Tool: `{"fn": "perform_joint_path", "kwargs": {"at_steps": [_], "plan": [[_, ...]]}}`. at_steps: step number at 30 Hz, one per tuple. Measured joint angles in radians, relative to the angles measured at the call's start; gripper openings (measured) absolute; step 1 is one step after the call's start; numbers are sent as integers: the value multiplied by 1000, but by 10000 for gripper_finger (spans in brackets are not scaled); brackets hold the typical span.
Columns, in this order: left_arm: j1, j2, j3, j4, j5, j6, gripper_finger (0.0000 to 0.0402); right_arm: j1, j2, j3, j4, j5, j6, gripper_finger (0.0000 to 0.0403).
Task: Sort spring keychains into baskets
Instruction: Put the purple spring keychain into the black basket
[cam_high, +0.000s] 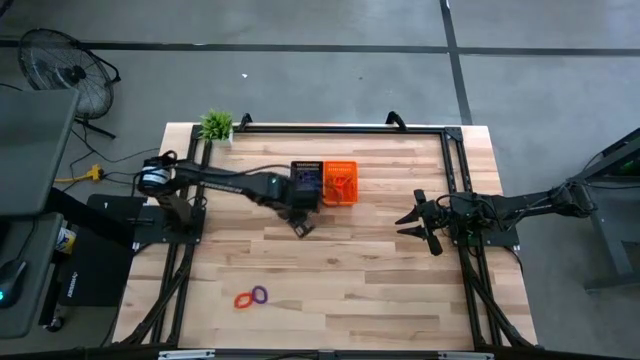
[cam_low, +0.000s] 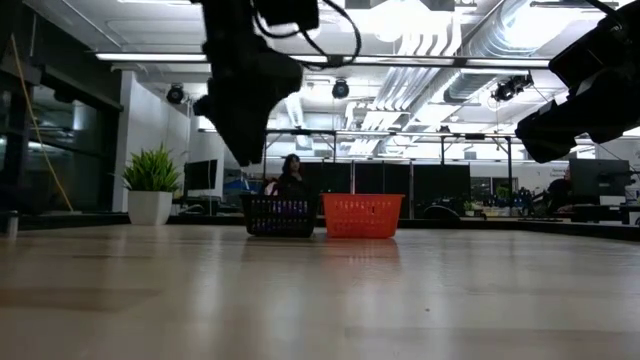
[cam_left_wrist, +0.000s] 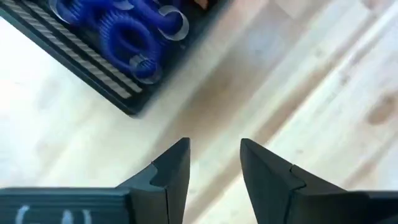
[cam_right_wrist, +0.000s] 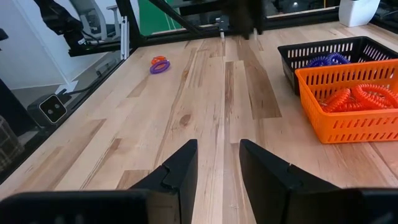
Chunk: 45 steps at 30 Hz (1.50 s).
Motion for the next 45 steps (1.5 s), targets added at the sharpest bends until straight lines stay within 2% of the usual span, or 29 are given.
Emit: {"fn": "perform_joint_path", "kwargs": {"at_steps": [3, 8, 15, 27, 30, 34, 38, 45], "plan": [[-68, -37, -54, -58, 17, -74, 138, 0, 0, 0, 0, 0, 0, 114], [-193, -70, -124, -66, 96, -177, 138, 0, 0, 0, 0, 0, 0, 114], [-362, -70, -156, -57, 159, -279, 138, 0, 0, 0, 1, 0, 0, 114], [-487, -70, -159, -55, 175, -340, 138, 0, 0, 0, 0, 0, 0, 114], [-499, -51, -158, -29, 189, -289, 138, 0, 0, 0, 0, 0, 0, 114], [-507, -16, -159, -10, 228, -140, 138, 0, 0, 0, 0, 0, 0, 114], [-529, 21, -159, 16, 231, -3, 138, 0, 0, 0, 0, 0, 0, 114], [-538, 71, -158, 58, 231, 151, 138, 0, 0, 0, 0, 0, 0, 114]]}}
